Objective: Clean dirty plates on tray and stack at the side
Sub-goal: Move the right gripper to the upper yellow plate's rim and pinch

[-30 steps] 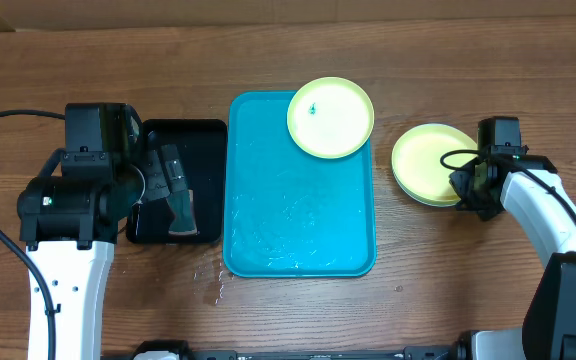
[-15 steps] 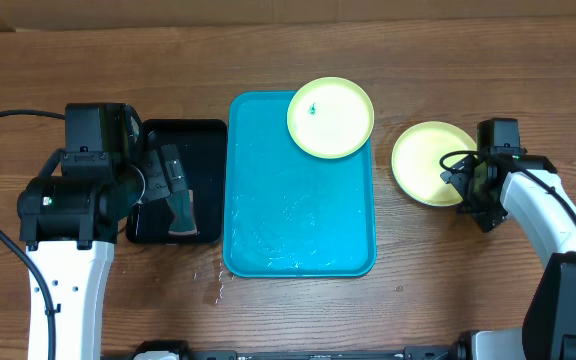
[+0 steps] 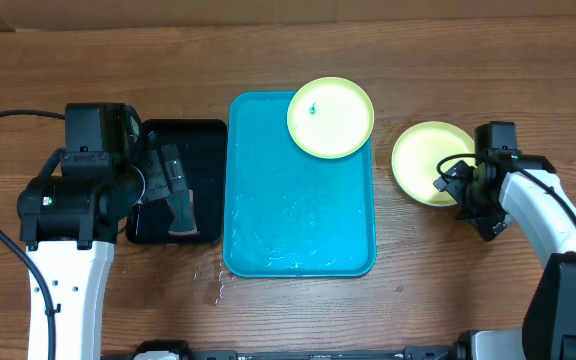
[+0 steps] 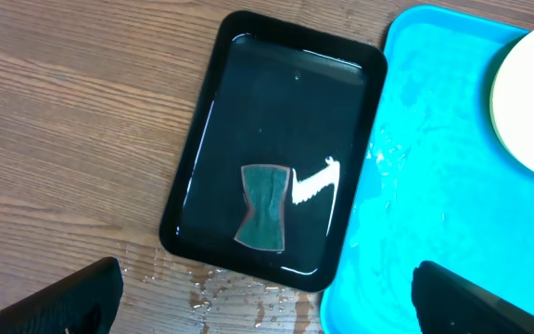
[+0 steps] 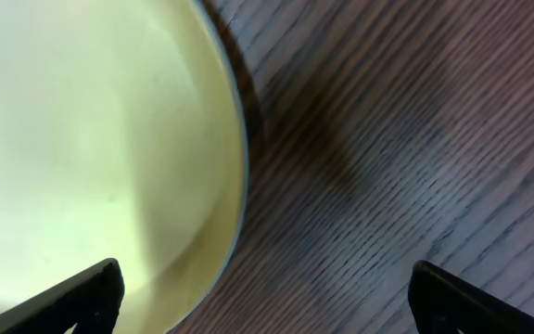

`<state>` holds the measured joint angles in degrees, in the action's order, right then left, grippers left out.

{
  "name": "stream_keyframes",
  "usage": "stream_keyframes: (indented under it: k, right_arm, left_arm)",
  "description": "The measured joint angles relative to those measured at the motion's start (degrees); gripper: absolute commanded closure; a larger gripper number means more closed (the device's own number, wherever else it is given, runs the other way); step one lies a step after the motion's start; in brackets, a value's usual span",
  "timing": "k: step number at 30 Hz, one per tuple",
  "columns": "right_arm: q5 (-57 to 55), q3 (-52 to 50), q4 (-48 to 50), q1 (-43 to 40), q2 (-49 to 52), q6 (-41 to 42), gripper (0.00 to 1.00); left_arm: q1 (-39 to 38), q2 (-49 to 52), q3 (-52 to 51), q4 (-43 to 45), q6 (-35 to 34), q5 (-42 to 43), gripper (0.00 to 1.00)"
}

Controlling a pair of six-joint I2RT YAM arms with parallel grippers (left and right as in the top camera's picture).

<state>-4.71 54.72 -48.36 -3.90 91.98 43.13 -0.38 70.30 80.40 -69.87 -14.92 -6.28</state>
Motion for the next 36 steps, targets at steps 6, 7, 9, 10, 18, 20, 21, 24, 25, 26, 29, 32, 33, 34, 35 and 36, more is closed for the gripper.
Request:
stream_keyframes:
  k: [6, 7, 9, 10, 18, 20, 21, 24, 25, 26, 29, 32, 33, 34, 35, 36]
  right_arm:
    - [1.05, 0.00, 6.47, 5.90, 0.00, -5.42, 0.16]
    - [1.33, 0.02, 7.34, 7.56, 0.00, -6.32, 0.17]
    - [1.51, 0.15, 8.37, 10.03, 0.00, -7.13, 0.19]
    - [1.57, 0.48, 8.94, 11.61, 0.00, -7.48, 0.19]
    - [5.14, 10.10, 8.59, 18.08, 0.00, -8.90, 0.21]
    - [6.12, 13.46, 6.78, 18.10, 0.00, -9.22, 0.22]
    - [6.45, 15.76, 5.42, 18.08, 0.00, -9.29, 0.23]
    - [7.34, 21.29, 3.65, 18.10, 0.11, -9.77, 0.24]
    - [7.43, 23.26, 3.28, 18.10, 0.31, -9.92, 0.24]
    - [7.48, 24.76, 3.32, 18.10, 0.59, -9.97, 0.24]
    - [7.45, 27.19, 4.26, 18.10, 2.12, -10.19, 0.23]
    - [6.08, 27.41, 7.06, 18.10, 5.70, -10.19, 0.23]
    - [5.35, 27.41, 8.15, 18.10, 7.39, -10.21, 0.23]
    - [4.79, 27.41, 9.14, 18.10, 9.09, -10.58, 0.23]
    - [4.44, 27.41, 9.62, 18.10, 10.25, -10.82, 0.24]
    - [4.26, 27.41, 10.38, 18.10, 11.69, -11.26, 0.24]
  left_arm:
    - [0.00, 0.00, 0.00, -0.02, -0.02, 0.00, 0.00]
    - [0.00, 0.00, 0.00, -0.02, 0.00, 0.00, 0.00]
    - [0.00, 0.00, 0.00, -0.02, -0.02, 0.00, 0.00]
    - [0.00, 0.00, 0.00, -0.02, 0.00, 0.00, 0.00]
    - [0.00, 0.00, 0.00, 0.00, 0.00, 0.00, 0.00]
    - [0.00, 0.00, 0.00, -0.02, -0.02, 0.00, 0.00]
    - [0.00, 0.00, 0.00, 0.00, 0.00, 0.00, 0.00]
    - [0.00, 0.00, 0.00, 0.00, 0.00, 0.00, 0.00]
    - [0.00, 0.00, 0.00, -0.02, 0.00, 0.00, 0.00]
    - [0.00, 0.00, 0.00, -0.02, -0.02, 0.00, 0.00]
    - [0.00, 0.00, 0.00, 0.00, -0.02, 0.00, 0.00]
    - [0.00, 0.00, 0.00, -0.02, 0.00, 0.00, 0.00]
    - [0.00, 0.00, 0.00, 0.00, -0.02, 0.00, 0.00]
    - [0.00, 0.00, 0.00, 0.00, 0.00, 0.00, 0.00]
    - [0.00, 0.00, 0.00, -0.02, -0.02, 0.00, 0.00]
    - [0.00, 0.00, 0.00, -0.02, 0.00, 0.00, 0.00]
